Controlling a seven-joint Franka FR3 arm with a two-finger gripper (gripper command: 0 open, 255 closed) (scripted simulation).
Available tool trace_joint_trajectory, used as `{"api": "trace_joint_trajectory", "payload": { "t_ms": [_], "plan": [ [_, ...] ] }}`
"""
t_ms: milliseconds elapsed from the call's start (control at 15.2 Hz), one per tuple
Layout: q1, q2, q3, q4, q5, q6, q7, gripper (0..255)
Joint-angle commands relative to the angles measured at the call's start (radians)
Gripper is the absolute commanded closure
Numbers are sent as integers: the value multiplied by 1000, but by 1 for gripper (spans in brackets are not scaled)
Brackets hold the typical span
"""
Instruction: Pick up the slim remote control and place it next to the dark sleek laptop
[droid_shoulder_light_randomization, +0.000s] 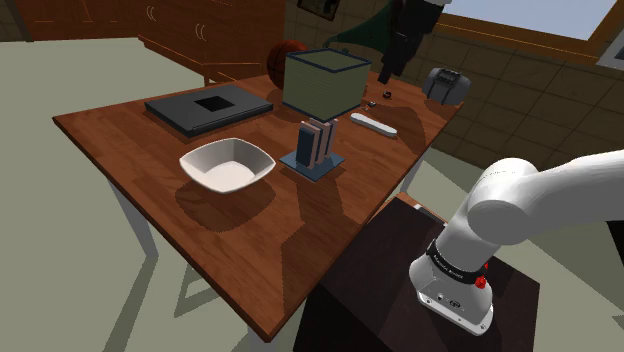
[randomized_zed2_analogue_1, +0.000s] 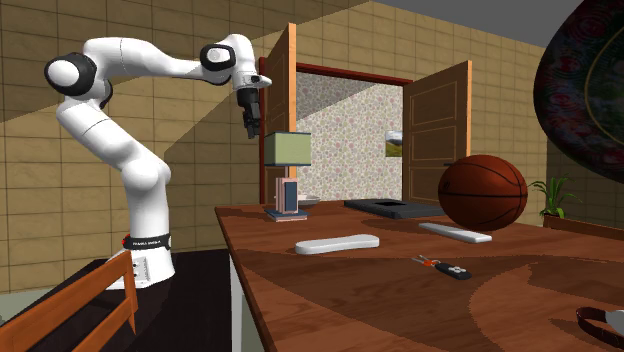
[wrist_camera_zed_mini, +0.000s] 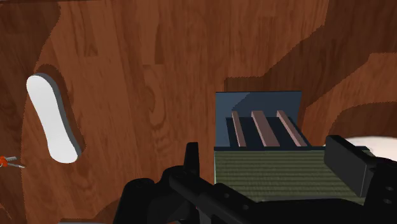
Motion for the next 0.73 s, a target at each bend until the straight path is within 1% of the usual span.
{"api": "trace_joint_trajectory", "payload": {
  "t_ms": [0,330,660],
  "plan": [
    [0,0,0,0,0,0,0,0],
    [-26,93,-92,-17,-41,94,-83,0],
    [-47,213,-184,-6,-67,188,-167,0]
  ]
}}
